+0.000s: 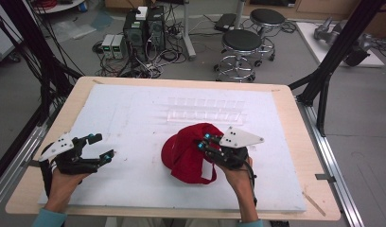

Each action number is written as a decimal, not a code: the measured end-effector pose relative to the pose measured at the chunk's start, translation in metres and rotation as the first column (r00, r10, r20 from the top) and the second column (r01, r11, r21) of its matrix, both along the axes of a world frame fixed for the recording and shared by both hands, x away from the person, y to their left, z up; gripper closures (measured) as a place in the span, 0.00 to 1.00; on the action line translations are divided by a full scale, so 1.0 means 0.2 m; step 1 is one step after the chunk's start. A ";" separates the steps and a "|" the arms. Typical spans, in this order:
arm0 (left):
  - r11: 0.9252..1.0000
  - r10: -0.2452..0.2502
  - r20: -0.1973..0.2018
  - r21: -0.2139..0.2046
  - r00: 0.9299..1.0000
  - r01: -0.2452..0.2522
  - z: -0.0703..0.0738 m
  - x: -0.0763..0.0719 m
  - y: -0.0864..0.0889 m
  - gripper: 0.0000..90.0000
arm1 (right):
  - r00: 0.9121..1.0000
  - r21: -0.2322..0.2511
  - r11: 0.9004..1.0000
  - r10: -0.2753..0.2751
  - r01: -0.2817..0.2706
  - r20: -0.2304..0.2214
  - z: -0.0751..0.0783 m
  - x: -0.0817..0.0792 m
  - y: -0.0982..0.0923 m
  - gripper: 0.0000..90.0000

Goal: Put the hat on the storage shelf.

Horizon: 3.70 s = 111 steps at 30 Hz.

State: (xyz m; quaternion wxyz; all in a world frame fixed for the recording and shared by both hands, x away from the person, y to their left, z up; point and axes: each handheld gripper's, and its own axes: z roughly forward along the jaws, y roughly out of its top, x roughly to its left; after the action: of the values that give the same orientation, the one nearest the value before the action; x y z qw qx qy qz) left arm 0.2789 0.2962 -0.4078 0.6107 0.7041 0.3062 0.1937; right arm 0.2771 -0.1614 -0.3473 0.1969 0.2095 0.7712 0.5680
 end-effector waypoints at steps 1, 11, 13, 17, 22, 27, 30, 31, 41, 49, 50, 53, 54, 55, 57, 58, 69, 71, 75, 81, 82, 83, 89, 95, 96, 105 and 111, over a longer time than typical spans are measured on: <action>1.000 -0.011 0.003 0.007 1.000 0.011 0.02 0.01 -0.01 0.18 | 1.000 0.004 1.000 0.007 -0.007 -0.001 0.00 0.00 0.00 0.93; 0.986 -0.162 0.023 0.036 0.987 0.161 0.19 0.03 -0.15 0.18 | 0.996 0.031 0.996 0.087 -0.087 -0.001 0.04 0.01 0.05 0.93; 0.981 -0.191 0.024 0.039 0.981 0.190 0.21 0.04 -0.18 0.18 | 0.994 0.035 0.993 0.111 -0.110 -0.006 0.06 0.02 0.06 0.93; 0.967 -0.253 0.014 0.038 0.967 0.252 0.24 0.05 -0.24 0.17 | 0.988 0.034 0.988 0.152 -0.152 0.002 0.08 0.02 0.10 0.93; 0.940 -0.342 0.031 0.029 0.939 0.341 0.29 0.07 -0.32 0.16 | 0.982 0.025 0.982 0.189 -0.189 0.009 0.11 0.04 0.15 0.93; 0.923 -0.384 -0.004 0.043 0.924 0.383 0.32 0.10 -0.42 0.16 | 0.976 0.009 0.976 0.220 -0.220 0.012 0.12 0.05 0.20 0.93; 0.919 -0.393 -0.019 0.041 0.919 0.393 0.33 0.12 -0.45 0.17 | 0.972 0.003 0.972 0.234 -0.234 0.008 0.13 0.05 0.21 0.93; 0.911 -0.411 -0.023 0.033 0.911 0.412 0.33 0.14 -0.48 0.17 | 0.971 0.003 0.971 0.239 -0.239 0.007 0.13 0.05 0.22 0.93; 0.866 -0.492 -0.071 0.066 0.868 0.496 0.33 0.19 -0.61 0.17 | 0.964 -0.026 0.964 0.266 -0.266 -0.007 0.13 0.06 0.26 0.93; 0.829 -0.542 -0.119 0.088 0.832 0.552 0.30 0.19 -0.68 0.21 | 0.958 -0.027 0.958 0.286 -0.286 0.001 0.14 0.06 0.27 0.93; 0.825 -0.548 -0.119 0.087 0.828 0.558 0.30 0.19 -0.68 0.23 | 0.959 -0.026 0.958 0.285 -0.285 0.002 0.13 0.06 0.27 0.93; 0.821 -0.551 -0.128 0.092 0.825 0.563 0.30 0.19 -0.68 0.34 | 0.958 -0.029 0.958 0.287 -0.287 0.004 0.13 0.06 0.27 0.93; 0.821 -0.551 -0.128 0.092 0.825 0.563 0.30 0.19 -0.68 0.38 | 0.958 -0.030 0.958 0.285 -0.285 0.004 0.13 0.06 0.28 0.93; 0.825 -0.543 -0.122 0.105 0.831 0.555 0.30 0.18 -0.69 0.42 | 0.960 -0.031 0.959 0.281 -0.280 0.004 0.13 0.06 0.28 0.93; 0.824 -0.543 -0.124 0.107 0.830 0.556 0.30 0.18 -0.69 0.50 | 0.961 -0.035 0.960 0.277 -0.276 0.008 0.14 0.06 0.28 0.93; 0.825 -0.542 -0.125 0.110 0.831 0.555 0.30 0.18 -0.69 0.51 | 0.960 -0.036 0.960 0.279 -0.279 0.009 0.14 0.06 0.27 0.93; 0.837 -0.511 -0.166 0.126 0.843 0.532 0.32 0.15 -0.68 0.85 | 0.968 -0.058 0.966 0.251 -0.250 0.003 0.13 0.06 0.28 0.93; 0.839 -0.506 -0.163 0.135 0.847 0.527 0.32 0.15 -0.68 0.89 | 0.968 -0.067 0.966 0.250 -0.248 0.009 0.13 0.06 0.28 0.92; 0.839 -0.504 -0.162 0.140 0.849 0.525 0.33 0.14 -0.67 0.95 | 0.971 -0.080 0.968 0.240 -0.238 0.013 0.13 0.06 0.28 0.90; 0.843 -0.497 -0.162 0.142 0.852 0.519 0.33 0.14 -0.66 0.96 | 0.972 -0.079 0.970 0.233 -0.232 0.010 0.13 0.06 0.27 0.81; 0.843 -0.497 -0.162 0.142 0.852 0.519 0.33 0.14 -0.66 0.96 | 0.972 -0.077 0.969 0.234 -0.233 0.011 0.13 0.06 0.27 0.79; 0.845 -0.493 -0.163 0.142 0.855 0.515 0.33 0.14 -0.66 0.96 | 0.974 -0.073 0.971 0.228 -0.227 0.010 0.13 0.06 0.27 0.76; 0.854 -0.478 -0.160 0.146 0.864 0.499 0.34 0.13 -0.65 0.96 | 0.990 -0.035 0.989 0.142 -0.143 -0.009 0.13 0.07 0.25 0.43; 0.881 -0.430 -0.159 0.144 0.889 0.451 0.34 0.14 -0.62 0.96 | 0.997 0.046 0.996 0.076 -0.075 -0.023 0.14 0.07 0.23 0.24; 0.881 -0.430 -0.159 0.144 0.889 0.451 0.34 0.14 -0.62 0.96 | 0.998 0.056 0.997 0.063 -0.061 -0.018 0.14 0.06 0.22 0.22; 0.947 -0.274 -0.153 0.130 0.950 0.294 0.36 0.16 -0.59 0.96 | 0.999 0.086 0.996 0.031 -0.030 -0.012 0.15 -0.01 0.19 0.16; 0.972 -0.186 -0.151 0.119 0.971 0.205 0.38 0.17 -0.59 0.96 | 1.000 0.094 0.995 0.017 -0.015 -0.018 0.12 -0.07 0.17 0.16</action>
State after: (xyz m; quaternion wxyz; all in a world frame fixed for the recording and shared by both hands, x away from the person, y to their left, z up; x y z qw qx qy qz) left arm 0.3130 0.1783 -0.3317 0.5558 0.7818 0.2632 0.1031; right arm 0.2626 -0.1283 -0.3237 0.1750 0.2176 0.7470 0.6033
